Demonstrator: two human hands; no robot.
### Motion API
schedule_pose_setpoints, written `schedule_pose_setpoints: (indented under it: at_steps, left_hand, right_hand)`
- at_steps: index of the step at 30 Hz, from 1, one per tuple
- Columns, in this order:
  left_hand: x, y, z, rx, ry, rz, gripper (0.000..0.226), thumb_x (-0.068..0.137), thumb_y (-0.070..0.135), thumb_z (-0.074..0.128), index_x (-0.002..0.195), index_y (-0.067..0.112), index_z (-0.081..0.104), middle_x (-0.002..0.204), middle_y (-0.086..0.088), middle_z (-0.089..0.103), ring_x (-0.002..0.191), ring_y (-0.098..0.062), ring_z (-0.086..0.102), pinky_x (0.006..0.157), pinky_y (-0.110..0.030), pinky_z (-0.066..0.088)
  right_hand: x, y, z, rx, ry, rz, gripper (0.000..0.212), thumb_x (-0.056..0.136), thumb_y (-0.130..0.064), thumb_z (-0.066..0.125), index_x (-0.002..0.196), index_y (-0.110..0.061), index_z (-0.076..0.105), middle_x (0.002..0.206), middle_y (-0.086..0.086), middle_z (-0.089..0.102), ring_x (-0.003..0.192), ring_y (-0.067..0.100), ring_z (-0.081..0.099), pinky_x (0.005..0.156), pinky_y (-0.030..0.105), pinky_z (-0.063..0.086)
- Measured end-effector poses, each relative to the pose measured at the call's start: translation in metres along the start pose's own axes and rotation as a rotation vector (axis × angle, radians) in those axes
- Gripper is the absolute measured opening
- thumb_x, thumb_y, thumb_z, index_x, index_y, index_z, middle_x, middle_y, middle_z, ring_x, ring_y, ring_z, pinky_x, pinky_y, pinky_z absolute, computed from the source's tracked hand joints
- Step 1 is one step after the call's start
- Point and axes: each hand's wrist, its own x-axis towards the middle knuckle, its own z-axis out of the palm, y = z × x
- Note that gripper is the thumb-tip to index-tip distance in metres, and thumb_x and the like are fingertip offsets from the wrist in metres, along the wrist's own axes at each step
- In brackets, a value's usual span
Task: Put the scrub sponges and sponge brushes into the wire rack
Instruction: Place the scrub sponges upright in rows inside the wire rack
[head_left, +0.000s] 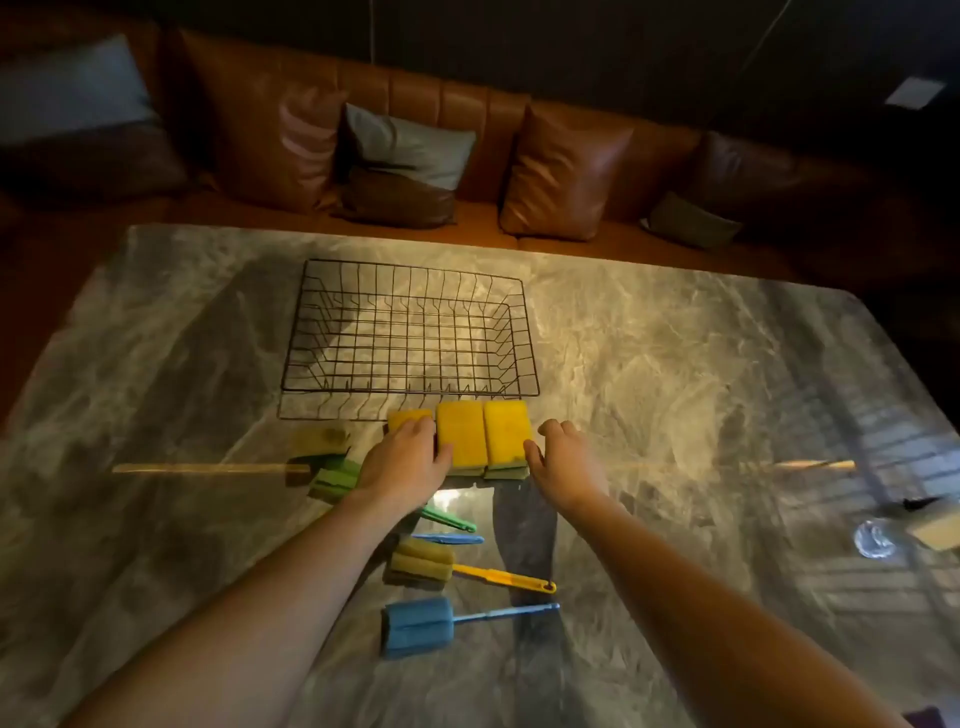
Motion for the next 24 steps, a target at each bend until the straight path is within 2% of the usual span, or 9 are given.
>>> schedule_pose_setpoints:
  at_steps: [4,9,15,18,20,22,24]
  left_hand:
    - [0.019,0.009,0.007,-0.081,-0.031,-0.140,0.045,0.099,0.053,0.049,0.130,0.021,0.050,0.114,0.002,0.058,0.093,-0.019,0.060,0.070,-0.037,0.054]
    - [0.035,0.012,0.014,-0.211,-0.012,-0.288,0.041,0.094,0.054,0.059,0.117,0.020,0.058,0.098,0.002,0.061,0.086,-0.018,0.060,0.067,-0.033,0.049]
    - [0.033,0.014,0.030,-0.323,-0.080,-0.317,0.031,0.095,0.038,0.066,0.114,0.014,0.065,0.108,-0.005,0.069,0.101,-0.024,0.065,0.087,-0.043,0.055]
    - [0.033,0.017,0.033,-0.392,-0.031,-0.339,0.014,0.094,0.030,0.068,0.100,0.021,0.061,0.101,-0.003,0.069,0.096,-0.023,0.065,0.076,-0.035,0.050]
    - [0.032,0.019,0.034,-0.426,0.008,-0.366,0.016,0.092,0.027,0.071,0.096,0.022,0.056,0.094,0.000,0.066,0.092,-0.024,0.065,0.067,-0.031,0.046]
    - [0.030,0.020,0.035,-0.457,0.026,-0.386,0.023,0.089,0.025,0.074,0.099,0.018,0.055,0.095,-0.002,0.064,0.091,-0.025,0.064,0.067,-0.030,0.046]
    - [0.027,0.020,0.035,-0.510,0.002,-0.404,0.029,0.087,0.026,0.076,0.102,0.016,0.054,0.100,-0.006,0.064,0.092,-0.025,0.063,0.073,-0.036,0.052]
  right_hand:
    - [0.023,0.005,-0.003,0.104,-0.069,0.030,0.047,0.101,-0.046,0.050,0.135,-0.013,0.053,0.129,0.011,0.061,0.115,0.028,0.060,0.093,0.042,0.053]
    - [0.053,0.011,-0.001,0.231,-0.226,0.044,0.058,0.097,-0.051,0.057,0.140,-0.014,0.049,0.133,0.011,0.063,0.116,0.028,0.063,0.094,0.039,0.053]
    - [0.073,0.025,0.009,0.340,-0.392,0.061,0.071,0.089,-0.051,0.070,0.141,-0.010,0.046,0.131,0.011,0.064,0.114,0.027,0.063,0.086,0.033,0.051]
    - [0.075,0.033,0.013,0.425,-0.447,0.060,0.063,0.090,-0.044,0.072,0.138,-0.007,0.052,0.131,0.012,0.065,0.116,0.028,0.063,0.096,0.041,0.054]
    - [0.074,0.038,0.014,0.519,-0.450,0.077,0.052,0.090,-0.039,0.073,0.129,-0.009,0.055,0.123,0.010,0.065,0.113,0.027,0.063,0.098,0.046,0.054]
    - [0.073,0.042,0.014,0.605,-0.438,0.107,0.041,0.090,-0.035,0.075,0.118,-0.011,0.055,0.114,0.009,0.065,0.108,0.026,0.063,0.096,0.047,0.055]
    - [0.071,0.045,0.013,0.640,-0.419,0.119,0.034,0.089,-0.033,0.076,0.108,-0.012,0.055,0.105,0.007,0.064,0.101,0.024,0.063,0.090,0.043,0.056]
